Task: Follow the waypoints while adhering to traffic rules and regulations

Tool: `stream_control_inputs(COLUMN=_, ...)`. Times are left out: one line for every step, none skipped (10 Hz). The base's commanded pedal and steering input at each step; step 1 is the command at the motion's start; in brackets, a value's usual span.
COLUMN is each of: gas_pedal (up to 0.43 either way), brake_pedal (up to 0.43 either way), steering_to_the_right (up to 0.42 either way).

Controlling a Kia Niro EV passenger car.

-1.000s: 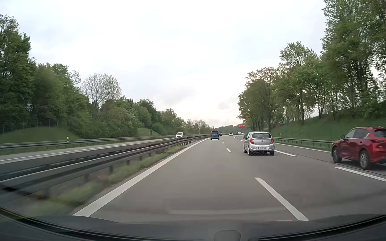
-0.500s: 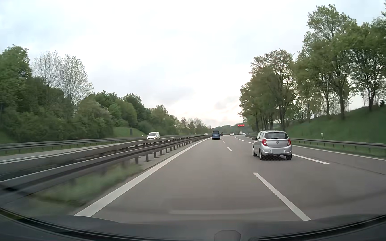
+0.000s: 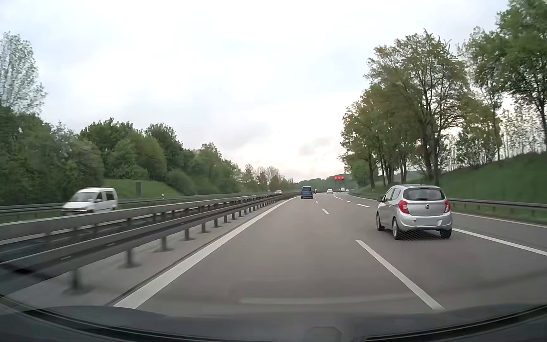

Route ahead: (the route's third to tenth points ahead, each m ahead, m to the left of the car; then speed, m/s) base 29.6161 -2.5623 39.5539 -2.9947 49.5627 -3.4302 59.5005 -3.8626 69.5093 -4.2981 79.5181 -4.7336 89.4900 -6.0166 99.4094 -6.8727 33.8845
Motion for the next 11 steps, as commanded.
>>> stream_control_inputs(gas_pedal=0.319, brake_pedal=0.0, steering_to_the_right=0.007)
stream_control_inputs(gas_pedal=0.319, brake_pedal=0.0, steering_to_the_right=0.007)
stream_control_inputs(gas_pedal=0.319, brake_pedal=0.0, steering_to_the_right=0.007)
stream_control_inputs(gas_pedal=0.319, brake_pedal=0.0, steering_to_the_right=0.006)
stream_control_inputs(gas_pedal=0.319, brake_pedal=0.0, steering_to_the_right=0.006)
stream_control_inputs(gas_pedal=0.319, brake_pedal=0.0, steering_to_the_right=0.006)
stream_control_inputs(gas_pedal=0.319, brake_pedal=0.0, steering_to_the_right=0.006)
stream_control_inputs(gas_pedal=0.319, brake_pedal=0.0, steering_to_the_right=0.007)
stream_control_inputs(gas_pedal=0.319, brake_pedal=0.0, steering_to_the_right=0.007)
stream_control_inputs(gas_pedal=0.311, brake_pedal=0.0, steering_to_the_right=0.006)
stream_control_inputs(gas_pedal=0.311, brake_pedal=0.0, steering_to_the_right=0.007)
